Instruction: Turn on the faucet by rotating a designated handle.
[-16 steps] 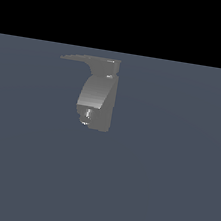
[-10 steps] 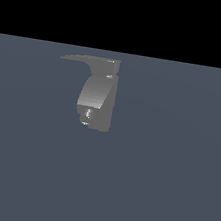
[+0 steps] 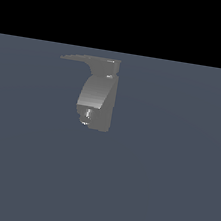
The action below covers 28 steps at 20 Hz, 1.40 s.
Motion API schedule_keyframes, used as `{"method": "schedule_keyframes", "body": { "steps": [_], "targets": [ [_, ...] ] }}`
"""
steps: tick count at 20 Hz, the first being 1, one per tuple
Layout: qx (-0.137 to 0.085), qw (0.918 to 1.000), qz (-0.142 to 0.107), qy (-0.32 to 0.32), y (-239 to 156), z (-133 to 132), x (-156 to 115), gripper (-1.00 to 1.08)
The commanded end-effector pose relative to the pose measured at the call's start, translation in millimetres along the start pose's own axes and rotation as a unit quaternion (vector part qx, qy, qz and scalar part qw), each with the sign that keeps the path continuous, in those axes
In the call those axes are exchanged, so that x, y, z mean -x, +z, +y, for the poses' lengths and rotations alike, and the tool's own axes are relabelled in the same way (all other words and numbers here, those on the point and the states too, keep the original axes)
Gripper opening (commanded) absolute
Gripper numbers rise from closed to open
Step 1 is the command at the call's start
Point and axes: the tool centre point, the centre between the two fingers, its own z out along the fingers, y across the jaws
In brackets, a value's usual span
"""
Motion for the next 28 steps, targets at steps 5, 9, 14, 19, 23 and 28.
{"method": "schedule_keyframes", "body": {
  "steps": [5,9,14,19,23,28],
  "targets": [
    [0.001,0.9986,0.0,0.054,16,-26,-8,-1.0],
    [0.001,0.9956,0.0,0.093,27,-45,-17,-1.0],
    [0.002,0.9897,-0.001,0.143,42,-68,-29,-1.0],
    [0.003,0.9813,-0.001,0.193,56,-89,-44,-1.0],
    [0.003,0.9727,-0.001,0.232,68,-105,-58,-1.0],
    [0.003,0.96,-0.001,0.28,82,-123,-76,-1.0]
  ]
}}
